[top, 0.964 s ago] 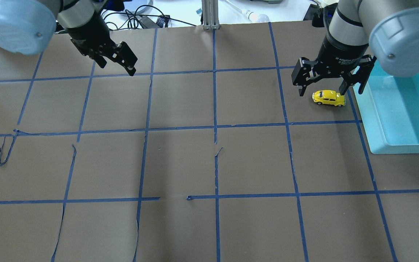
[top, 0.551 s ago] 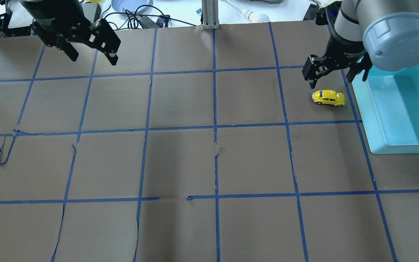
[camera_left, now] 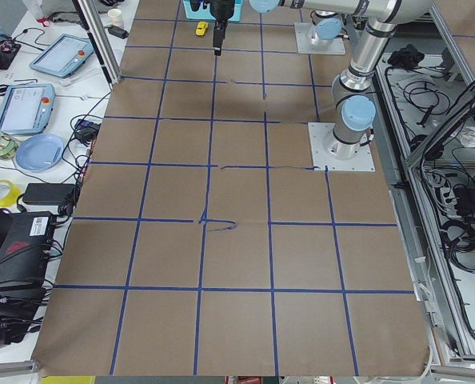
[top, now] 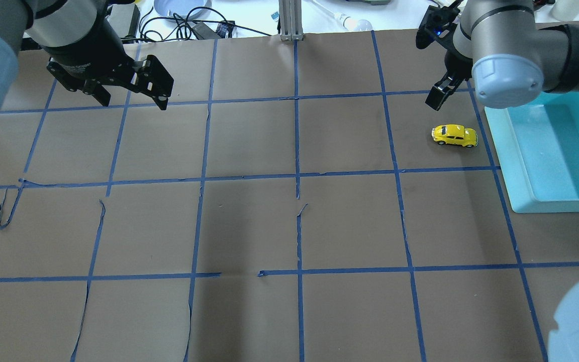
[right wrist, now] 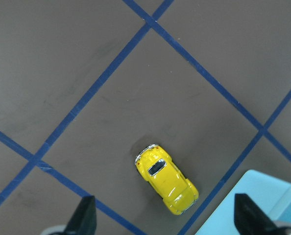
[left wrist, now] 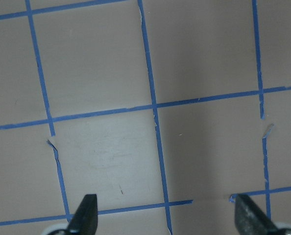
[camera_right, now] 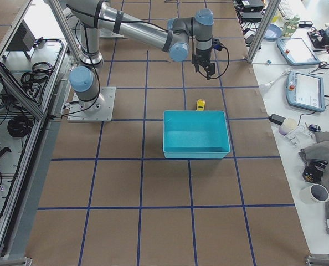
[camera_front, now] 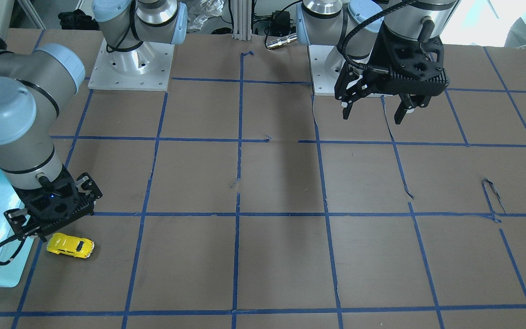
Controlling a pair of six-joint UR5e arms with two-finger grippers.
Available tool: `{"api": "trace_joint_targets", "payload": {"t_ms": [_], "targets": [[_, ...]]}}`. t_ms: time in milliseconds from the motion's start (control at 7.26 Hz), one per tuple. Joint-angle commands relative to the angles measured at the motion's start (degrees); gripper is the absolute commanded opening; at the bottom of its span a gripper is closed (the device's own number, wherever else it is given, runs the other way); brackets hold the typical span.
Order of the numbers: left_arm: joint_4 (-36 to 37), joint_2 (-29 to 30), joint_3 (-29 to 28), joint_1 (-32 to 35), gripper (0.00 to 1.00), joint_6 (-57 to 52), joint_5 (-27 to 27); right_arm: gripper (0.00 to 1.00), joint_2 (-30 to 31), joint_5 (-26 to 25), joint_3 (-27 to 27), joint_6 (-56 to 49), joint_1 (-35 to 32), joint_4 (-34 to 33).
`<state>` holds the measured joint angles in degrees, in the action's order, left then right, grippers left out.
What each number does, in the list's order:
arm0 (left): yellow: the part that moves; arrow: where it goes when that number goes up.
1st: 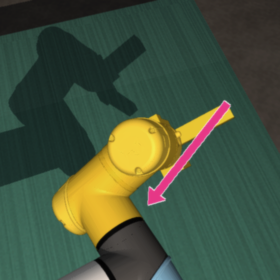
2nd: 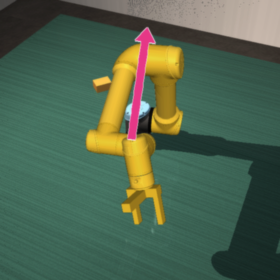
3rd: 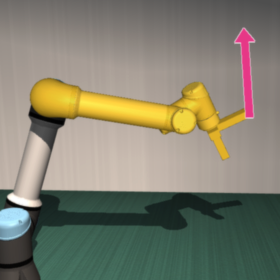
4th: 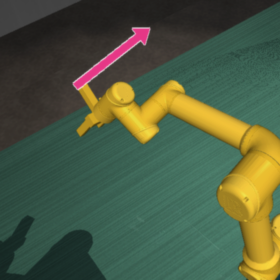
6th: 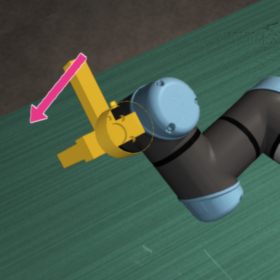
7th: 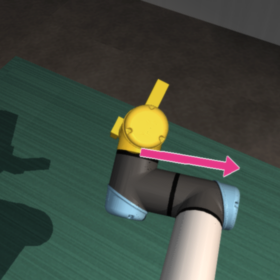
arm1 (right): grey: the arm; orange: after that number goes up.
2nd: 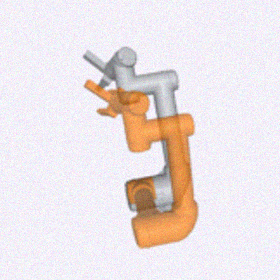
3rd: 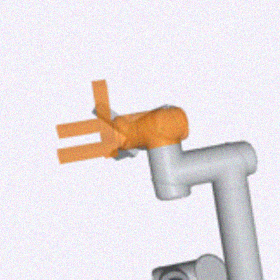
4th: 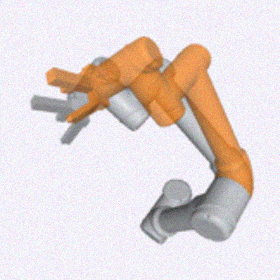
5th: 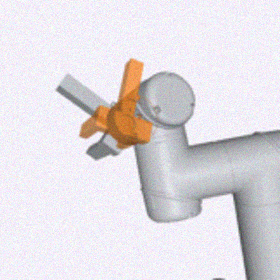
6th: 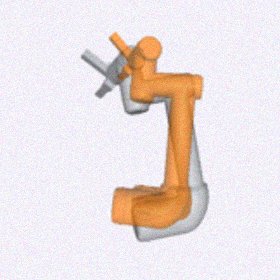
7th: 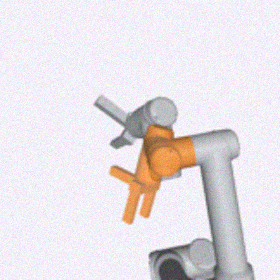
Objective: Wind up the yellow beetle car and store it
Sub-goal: 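Raise the left gripper away while the right gripper moves above the car, then lower the right gripper onto the yellow car and close it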
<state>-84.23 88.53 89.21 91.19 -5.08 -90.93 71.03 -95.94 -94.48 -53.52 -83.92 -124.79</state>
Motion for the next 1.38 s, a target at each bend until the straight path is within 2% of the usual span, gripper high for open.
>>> {"api": "trace_joint_targets", "payload": {"t_ms": [0, 138, 275, 826, 1239], "targets": [[0.04, -0.73, 1.32, -0.13, 1.0, 0.25, 0.84, 0.93, -3.87, 1.01, -0.27, -12.28, 3.39, -3.09], [0.03, -1.08, 1.32, -0.04, 1.0, 0.07, 0.32, 1.0, -5.27, 4.94, -0.27, -16.14, 6.2, -3.18], [-0.06, -1.17, 1.23, -0.3, 1.0, -0.8, -0.03, 1.0, -7.11, 6.2, -0.27, -18.53, 7.79, -3.18], [-0.5, -0.91, 1.23, -0.39, 1.0, -0.89, -0.21, 1.0, -11.17, 6.3, -0.27, -18.64, 7.98, -2.84], [-0.5, -0.56, 1.23, -0.92, 1.0, -0.89, -0.48, 1.0, -11.44, 6.21, -1.84, -18.47, 7.98, -1.16]]}}
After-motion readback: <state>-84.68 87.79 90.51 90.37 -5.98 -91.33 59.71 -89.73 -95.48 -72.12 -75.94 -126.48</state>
